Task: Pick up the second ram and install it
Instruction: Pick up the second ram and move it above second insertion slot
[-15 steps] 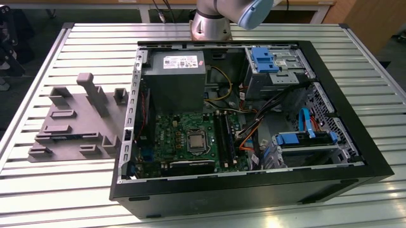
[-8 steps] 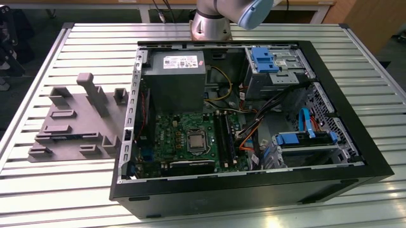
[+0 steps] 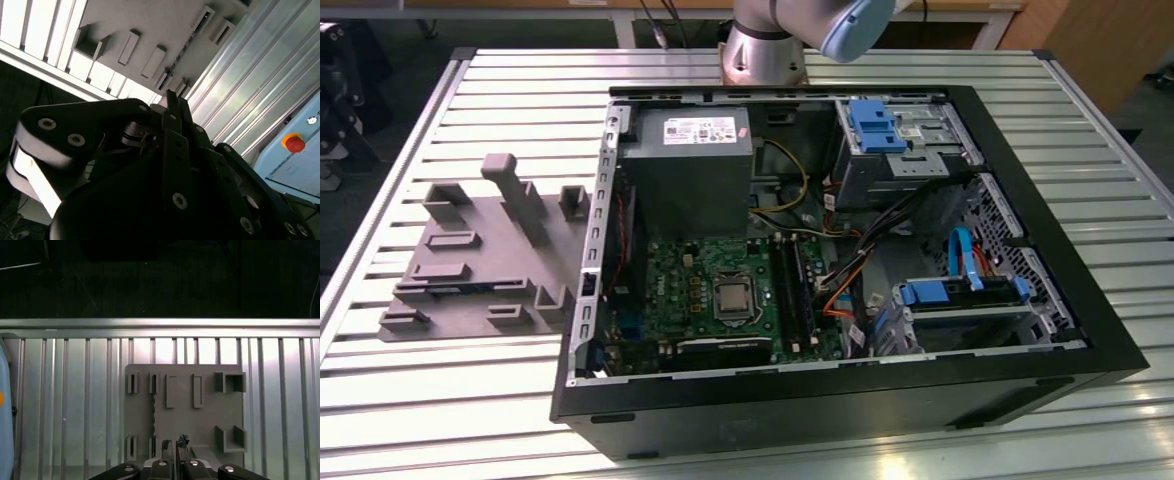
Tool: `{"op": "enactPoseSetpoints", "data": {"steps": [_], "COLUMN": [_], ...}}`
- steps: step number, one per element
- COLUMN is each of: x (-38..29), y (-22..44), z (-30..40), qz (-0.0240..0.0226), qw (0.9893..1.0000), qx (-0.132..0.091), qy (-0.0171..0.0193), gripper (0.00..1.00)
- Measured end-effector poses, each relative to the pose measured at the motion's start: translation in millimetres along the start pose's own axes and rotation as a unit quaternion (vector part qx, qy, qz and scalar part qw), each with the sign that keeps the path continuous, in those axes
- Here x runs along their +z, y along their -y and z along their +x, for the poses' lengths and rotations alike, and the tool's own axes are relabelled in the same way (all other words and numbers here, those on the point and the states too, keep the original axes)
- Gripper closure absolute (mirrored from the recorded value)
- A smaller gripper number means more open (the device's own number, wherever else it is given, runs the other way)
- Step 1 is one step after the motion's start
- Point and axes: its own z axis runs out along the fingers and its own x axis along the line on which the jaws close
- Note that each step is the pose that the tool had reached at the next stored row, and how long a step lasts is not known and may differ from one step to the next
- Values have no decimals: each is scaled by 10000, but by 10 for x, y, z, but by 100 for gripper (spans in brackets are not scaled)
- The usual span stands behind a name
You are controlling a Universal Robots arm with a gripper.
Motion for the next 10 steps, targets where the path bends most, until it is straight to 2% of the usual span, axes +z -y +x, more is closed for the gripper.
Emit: {"op": "enactPoseSetpoints", "data": {"steps": [1,3,5,6,10], "x": [19,54,87,103,154], "y": [0,2,4,4,7], "z": [3,7,9,10,12], "qz": [0,0,0,0,0], "qw": [10000,10000,10000,10000,10000], "qx": [0,0,-1,-1,-2], "qy": [2,6,9,11,11], "gripper": [83,71,71,64,64]}}
